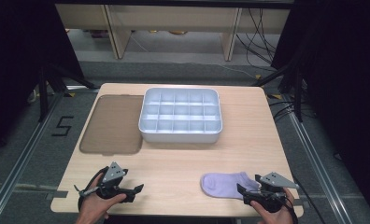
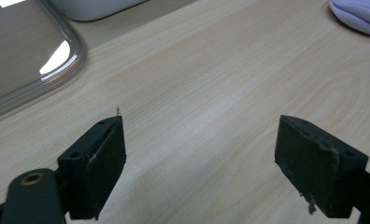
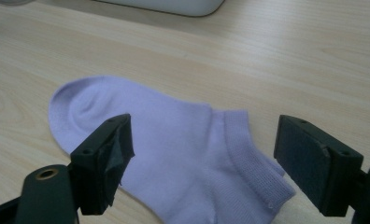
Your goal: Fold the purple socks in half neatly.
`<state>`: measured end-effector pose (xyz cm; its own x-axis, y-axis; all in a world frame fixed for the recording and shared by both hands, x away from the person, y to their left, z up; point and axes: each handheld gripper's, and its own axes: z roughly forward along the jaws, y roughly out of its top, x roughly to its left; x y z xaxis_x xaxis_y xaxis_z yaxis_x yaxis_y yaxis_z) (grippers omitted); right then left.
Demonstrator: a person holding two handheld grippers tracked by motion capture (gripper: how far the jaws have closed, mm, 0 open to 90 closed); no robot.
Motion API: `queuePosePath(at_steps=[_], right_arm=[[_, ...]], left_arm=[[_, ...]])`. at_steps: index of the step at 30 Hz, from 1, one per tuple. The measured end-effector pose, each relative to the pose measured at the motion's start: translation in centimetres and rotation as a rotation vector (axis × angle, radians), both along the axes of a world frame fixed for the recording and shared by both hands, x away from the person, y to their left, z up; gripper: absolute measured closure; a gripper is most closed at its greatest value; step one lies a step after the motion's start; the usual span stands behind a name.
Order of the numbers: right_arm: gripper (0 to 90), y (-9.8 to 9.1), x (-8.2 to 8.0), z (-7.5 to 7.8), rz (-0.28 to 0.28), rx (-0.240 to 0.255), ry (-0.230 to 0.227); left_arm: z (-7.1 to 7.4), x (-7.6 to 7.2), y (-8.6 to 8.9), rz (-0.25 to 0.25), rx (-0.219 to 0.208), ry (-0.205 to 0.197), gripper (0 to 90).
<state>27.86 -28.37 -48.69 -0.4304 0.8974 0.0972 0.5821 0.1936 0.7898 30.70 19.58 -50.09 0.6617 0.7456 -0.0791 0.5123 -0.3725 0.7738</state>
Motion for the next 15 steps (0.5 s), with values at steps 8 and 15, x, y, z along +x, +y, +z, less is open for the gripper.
queuePosePath(at_steps=[8, 15], right_arm=[[24.0, 0.1, -0.1, 0.1, -0.015, 0.037, 0.02], [25.4, 0.2, -0.2, 0.2, -0.021, 0.032, 0.026]], left_arm=[[0.2, 0.0, -1.3, -0.028, -0.055, -0.005, 17.0], [0.3, 0.1, -3.4, -0.057, -0.071, -0.008, 18.3]])
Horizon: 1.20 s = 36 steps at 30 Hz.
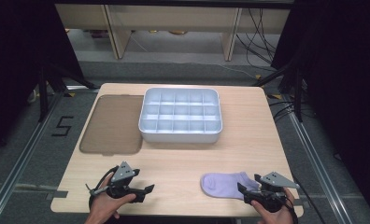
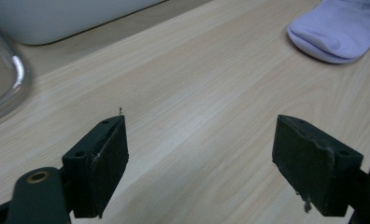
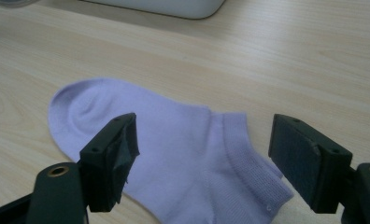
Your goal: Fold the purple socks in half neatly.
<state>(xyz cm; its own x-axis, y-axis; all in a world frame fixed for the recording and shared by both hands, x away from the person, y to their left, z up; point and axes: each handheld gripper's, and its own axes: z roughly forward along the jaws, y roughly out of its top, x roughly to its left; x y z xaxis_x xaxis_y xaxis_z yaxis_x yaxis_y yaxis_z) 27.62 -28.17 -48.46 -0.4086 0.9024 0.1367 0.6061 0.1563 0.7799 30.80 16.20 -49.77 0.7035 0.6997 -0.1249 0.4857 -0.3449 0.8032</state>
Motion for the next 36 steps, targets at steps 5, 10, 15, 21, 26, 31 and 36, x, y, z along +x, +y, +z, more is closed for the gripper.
queuePosePath(at_steps=[5, 10, 15, 21, 26, 31, 36], right_arm=[[25.8, -0.2, 0.4, -0.2, 0.013, -0.037, -0.023], [26.9, -0.1, 0.0, 0.1, 0.0, -0.006, 0.014], [26.9, -0.3, 0.1, 0.0, 0.006, -0.017, -0.003], [27.4, -0.5, 0.2, 0.1, 0.017, -0.036, -0.035], [27.4, -0.6, 0.3, 0.0, 0.026, -0.049, -0.034], [27.4, -0.5, 0.2, 0.1, 0.028, -0.028, -0.02], [27.4, -0.6, 0.2, 0.1, 0.025, -0.044, -0.043]], left_arm=[[0.1, 0.2, -1.0, -0.011, -0.024, 0.009, 19.2], [0.2, 0.6, -2.7, -0.03, -0.075, 0.04, 19.4], [0.6, 0.9, -5.3, -0.07, -0.094, 0.054, 24.2], [0.5, 1.9, -8.6, -0.154, -0.073, 0.071, 32.2], [0.6, 3.1, -11.5, -0.185, -0.087, 0.098, 38.1], [0.3, 3.9, -13.5, -0.214, -0.038, 0.102, 41.5], [-0.2, 4.1, -15.2, -0.249, 0.01, 0.097, 44.4]])
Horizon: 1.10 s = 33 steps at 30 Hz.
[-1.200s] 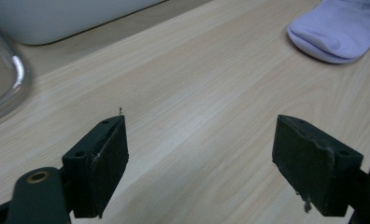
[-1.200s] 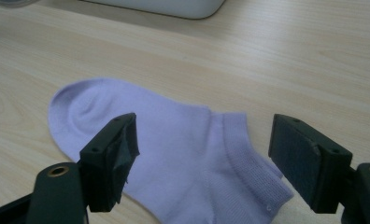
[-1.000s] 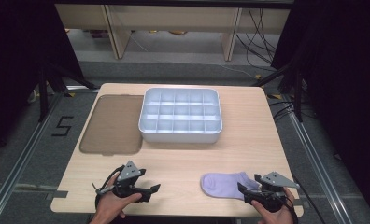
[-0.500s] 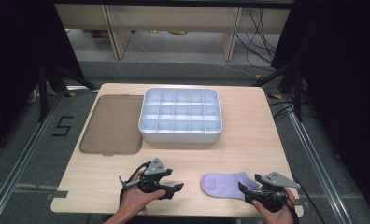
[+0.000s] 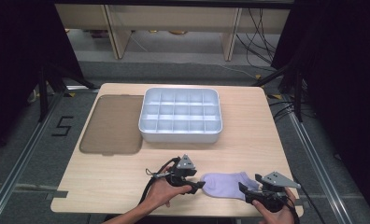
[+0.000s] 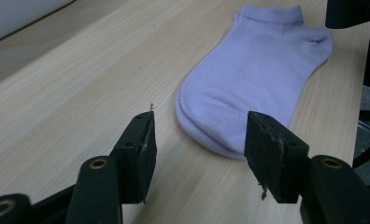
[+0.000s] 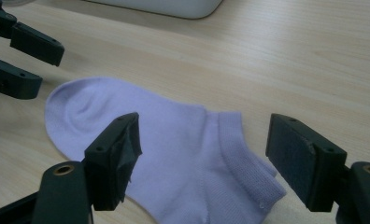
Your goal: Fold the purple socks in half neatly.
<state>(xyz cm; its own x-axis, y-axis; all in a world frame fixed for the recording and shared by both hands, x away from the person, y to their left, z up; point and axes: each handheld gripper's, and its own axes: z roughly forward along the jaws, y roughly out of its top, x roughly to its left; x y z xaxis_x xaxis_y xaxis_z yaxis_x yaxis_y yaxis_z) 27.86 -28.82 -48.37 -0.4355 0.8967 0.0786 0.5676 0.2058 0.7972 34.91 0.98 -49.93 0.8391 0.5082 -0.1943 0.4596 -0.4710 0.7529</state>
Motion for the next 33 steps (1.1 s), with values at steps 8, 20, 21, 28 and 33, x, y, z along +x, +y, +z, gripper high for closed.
queuePosePath(at_steps=[8, 20, 21, 28, 33], right_arm=[[27.4, 0.0, 0.0, 0.0, 0.007, 0.02, 0.009], [27.4, 0.1, -0.1, 0.1, 0.007, 0.022, 0.012], [27.4, 0.1, -0.1, 0.1, 0.007, 0.022, 0.012], [27.4, 0.1, -0.1, 0.0, 0.011, 0.019, 0.009], [27.4, 0.1, 0.0, 0.0, 0.015, 0.026, 0.014]], left_arm=[[0.2, 0.3, -1.5, -0.021, 0.021, -0.013, 48.1], [-0.2, 0.7, -1.6, -0.022, 0.036, 0.001, 51.1], [-0.2, 0.7, -1.6, -0.022, 0.036, 0.001, 51.5], [-0.8, 1.2, -2.0, -0.037, 0.085, -0.003, 53.3], [-1.0, 1.5, -2.1, -0.053, 0.096, -0.005, 57.9]])
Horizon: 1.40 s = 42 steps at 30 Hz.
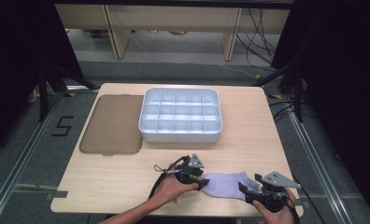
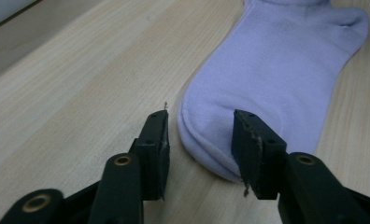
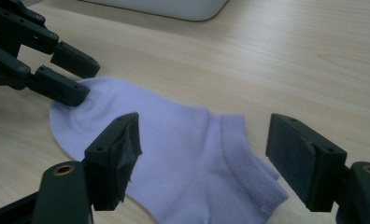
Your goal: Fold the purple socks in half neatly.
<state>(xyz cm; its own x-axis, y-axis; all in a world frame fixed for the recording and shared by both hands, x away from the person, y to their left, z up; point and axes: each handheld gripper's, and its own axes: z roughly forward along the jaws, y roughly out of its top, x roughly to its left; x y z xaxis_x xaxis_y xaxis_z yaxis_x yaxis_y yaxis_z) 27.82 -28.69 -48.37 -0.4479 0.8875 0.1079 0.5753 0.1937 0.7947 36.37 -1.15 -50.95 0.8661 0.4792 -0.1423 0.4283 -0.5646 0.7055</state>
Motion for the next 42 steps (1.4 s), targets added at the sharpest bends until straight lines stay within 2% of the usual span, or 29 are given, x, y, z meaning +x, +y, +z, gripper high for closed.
queuePosePath(at_steps=[2, 5, 7, 8, 9, 10, 11, 12, 17, 19, 22, 24, 25, 26, 28, 30, 33, 34, 35, 36, 37, 40, 41, 42], right_arm=[[27.4, 0.0, 0.0, 0.0, 0.002, -0.003, -0.003], [27.4, 0.0, 0.0, 0.0, 0.0, 0.0, 0.0], [27.4, 0.0, -0.1, 0.0, -0.002, -0.003, -0.001], [27.4, 0.0, -0.1, 0.0, -0.002, -0.003, -0.001], [27.4, 0.0, 0.0, 0.0, 0.007, -0.004, -0.008], [27.4, 0.0, 0.0, 0.0, 0.007, -0.004, -0.008], [27.4, 0.0, 0.0, 0.0, 0.008, -0.006, -0.007], [27.5, 0.0, 0.0, 0.0, 0.011, -0.007, -0.006], [27.6, 0.0, 0.0, 0.0, 0.008, -0.007, -0.011], [27.8, 0.1, 0.0, 0.1, 0.017, 0.0, -0.008], [27.9, 0.1, 0.0, 0.1, 0.024, -0.001, -0.006], [28.1, 0.1, 0.0, 0.1, 0.029, -0.018, -0.023], [28.3, 0.4, -0.2, 0.2, 0.008, 0.012, 0.011], [28.3, 0.4, -0.2, 0.2, 0.008, 0.012, 0.011], [28.5, 0.3, 0.0, 0.1, 0.027, 0.005, -0.012], [28.8, 0.4, 0.0, 0.2, 0.04, 0.003, -0.009], [31.3, 0.6, 0.0, 0.2, 0.056, 0.018, -0.01], [31.8, 0.8, -0.2, 0.3, 0.046, 0.028, 0.006], [31.8, 0.8, -0.2, 0.3, 0.046, 0.028, 0.006], [31.9, 0.9, 0.0, 0.3, 0.069, 0.027, -0.011], [34.5, 1.2, 0.0, 0.3, 0.086, 0.022, -0.014], [36.8, 1.7, -0.1, 0.4, 0.094, 0.041, 0.006], [40.6, 1.8, 0.1, 0.4, 0.135, 0.041, -0.015], [42.0, 1.9, 0.0, 0.6, 0.137, 0.032, 0.003]], left_arm=[[0.0, -0.2, -0.3, 0.009, -0.006, -0.005, 59.2], [0.0, -0.4, -0.5, 0.0, 0.007, -0.027, 65.7], [0.0, -0.6, -0.7, -0.014, 0.012, -0.055, 75.0], [0.0, -0.6, -0.7, -0.014, 0.012, -0.055, 78.4], [0.2, -0.5, -0.6, -0.04, 0.034, -0.065, 81.1], [0.2, -0.5, -0.6, -0.04, 0.034, -0.065, 83.8], [0.2, -0.5, -0.5, -0.039, 0.016, -0.063, 85.1], [0.2, -0.6, -0.5, -0.029, 0.005, -0.064, 85.8], [0.4, -0.8, -0.2, -0.05, 0.021, -0.065, 87.0], [0.7, -0.8, 0.0, -0.054, 0.014, -0.083, 87.2], [0.9, -0.8, 0.3, -0.05, -0.003, -0.081, 87.4], [1.0, -0.8, 0.5, -0.046, -0.009, -0.076, 87.4], [1.2, -0.8, 0.8, -0.057, -0.005, -0.081, 87.4], [1.2, -0.8, 0.8, -0.057, -0.005, -0.081, 87.4], [1.3, -0.7, 1.0, -0.056, -0.005, -0.08, 87.4], [1.5, -0.7, 1.4, -0.045, -0.024, -0.079, 87.4], [1.7, -0.8, 1.9, -0.031, -0.017, -0.081, 87.5], [1.7, -0.8, 1.9, -0.031, -0.017, -0.081, 87.4], [1.8, -0.8, 2.1, -0.047, -0.011, -0.091, 87.4], [1.7, -0.9, 2.2, -0.026, -0.029, -0.078, 87.5], [1.7, -0.9, 2.6, -0.033, -0.027, -0.082, 87.5], [1.6, -0.9, 2.9, -0.027, -0.031, -0.076, 87.4], [1.7, -0.9, 3.3, -0.035, -0.024, -0.079, 87.4], [1.7, -1.0, 3.4, -0.02, -0.031, -0.074, 87.5]])
